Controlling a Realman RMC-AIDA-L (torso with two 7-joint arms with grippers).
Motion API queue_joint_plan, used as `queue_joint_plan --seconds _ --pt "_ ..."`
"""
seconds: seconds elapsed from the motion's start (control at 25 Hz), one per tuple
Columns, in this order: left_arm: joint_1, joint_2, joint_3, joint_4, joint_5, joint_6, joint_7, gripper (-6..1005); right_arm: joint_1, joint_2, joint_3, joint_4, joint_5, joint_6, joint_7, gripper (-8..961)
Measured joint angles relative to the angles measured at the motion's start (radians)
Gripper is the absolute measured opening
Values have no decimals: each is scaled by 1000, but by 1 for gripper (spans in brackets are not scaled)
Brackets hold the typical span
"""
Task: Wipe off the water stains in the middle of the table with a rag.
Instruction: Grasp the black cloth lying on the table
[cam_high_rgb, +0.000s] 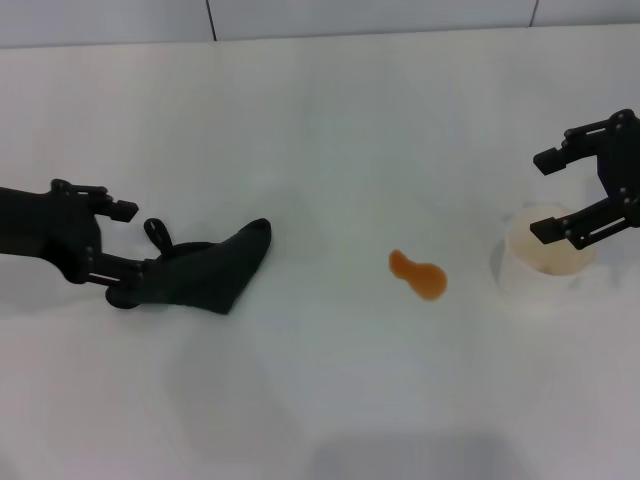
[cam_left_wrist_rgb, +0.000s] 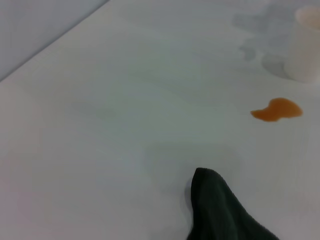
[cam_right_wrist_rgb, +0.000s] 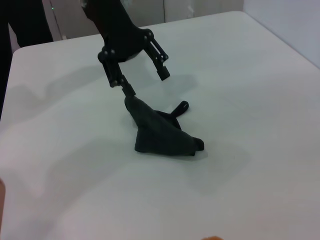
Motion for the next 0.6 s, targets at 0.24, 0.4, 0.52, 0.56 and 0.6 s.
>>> queue_joint_plan --seconds 0.24,0.4,0.52,0.56,0.6 --pt "-13 -28 32 -21 17 -46 -6 858 1 1 0 0 0 -1 -1 857" --pt "-18 -33 47 -39 25 -66 -29 858 -3 2 0 0 0 0 -1 857" --pt "-18 -33 50 -50 26 -75 -45 858 -7 2 0 -1 0 1 -2 856" --pt "-17 -33 51 -53 26 -76 -46 858 -8 2 0 -1 0 1 -2 856" --pt "-16 -33 52 -57 27 -79 -47 858 -8 2 0 0 0 1 -3 856"
